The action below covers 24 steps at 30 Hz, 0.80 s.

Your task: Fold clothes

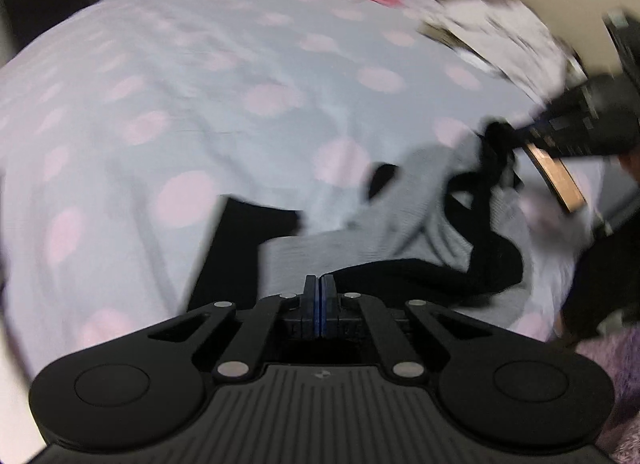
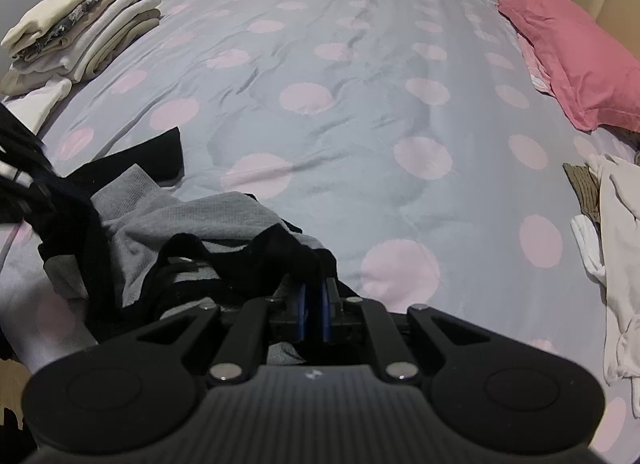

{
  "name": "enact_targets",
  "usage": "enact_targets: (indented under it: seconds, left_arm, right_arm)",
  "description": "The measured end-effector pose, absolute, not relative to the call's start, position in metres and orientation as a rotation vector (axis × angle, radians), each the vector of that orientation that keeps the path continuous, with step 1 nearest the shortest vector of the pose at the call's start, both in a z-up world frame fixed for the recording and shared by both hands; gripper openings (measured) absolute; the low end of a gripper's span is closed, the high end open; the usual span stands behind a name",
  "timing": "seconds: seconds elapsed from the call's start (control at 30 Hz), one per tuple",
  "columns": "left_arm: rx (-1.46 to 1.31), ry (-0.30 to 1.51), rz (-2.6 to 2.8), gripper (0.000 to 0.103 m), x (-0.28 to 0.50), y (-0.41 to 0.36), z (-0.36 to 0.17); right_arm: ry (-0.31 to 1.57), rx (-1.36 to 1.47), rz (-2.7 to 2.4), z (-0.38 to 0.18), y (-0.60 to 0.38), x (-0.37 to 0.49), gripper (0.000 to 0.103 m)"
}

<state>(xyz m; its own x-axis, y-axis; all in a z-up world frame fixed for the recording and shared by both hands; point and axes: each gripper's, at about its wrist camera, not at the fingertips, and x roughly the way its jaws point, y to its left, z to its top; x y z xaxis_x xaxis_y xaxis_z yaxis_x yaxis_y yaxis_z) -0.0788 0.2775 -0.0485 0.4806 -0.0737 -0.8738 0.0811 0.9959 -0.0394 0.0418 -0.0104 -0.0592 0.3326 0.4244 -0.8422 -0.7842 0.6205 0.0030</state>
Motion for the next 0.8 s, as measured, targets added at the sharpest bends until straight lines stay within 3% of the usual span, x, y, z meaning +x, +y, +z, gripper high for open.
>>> enact_targets:
  seconds: [0.23,0.47,0.6,0.63,0.7,0.8]
  left_arm:
    - [-0.107,1.104,0.135,0.0,-0.116,0.343,-0.039]
    - [-0.101,1.272,0.189,0.0,-0.125,0.346,-0.078]
    - [-0.058,1.267,0.152,0.001,-0.126,0.339,-0.081]
    - [-0.039,1.247,0.154,0.003,-0.129,0.337,-0.078]
    - [-0.028,1.214,0.142,0.02,-0.129,0.336,-0.072]
    - [-0.045,1.171,0.106,0.027,-0.121,0.335,-0.063]
  right_arm:
    - [0.907,-0.412,0.918,-0.053,-0.003,0.035,0.009]
    - [0.883,-0.509,1.017,-0.051,0.032,0.016,0.01]
    - [0.884,-0.576,1.037,-0.054,0.046,0.013,0.016]
    - [0.877,-0.579,1.04,-0.051,0.045,0.014,0.02]
    - [0.861,-0.578,1.053,-0.044,0.042,0.015,0.032]
    - [0.829,-0.566,1.077,-0.028,0.028,0.018,0.041]
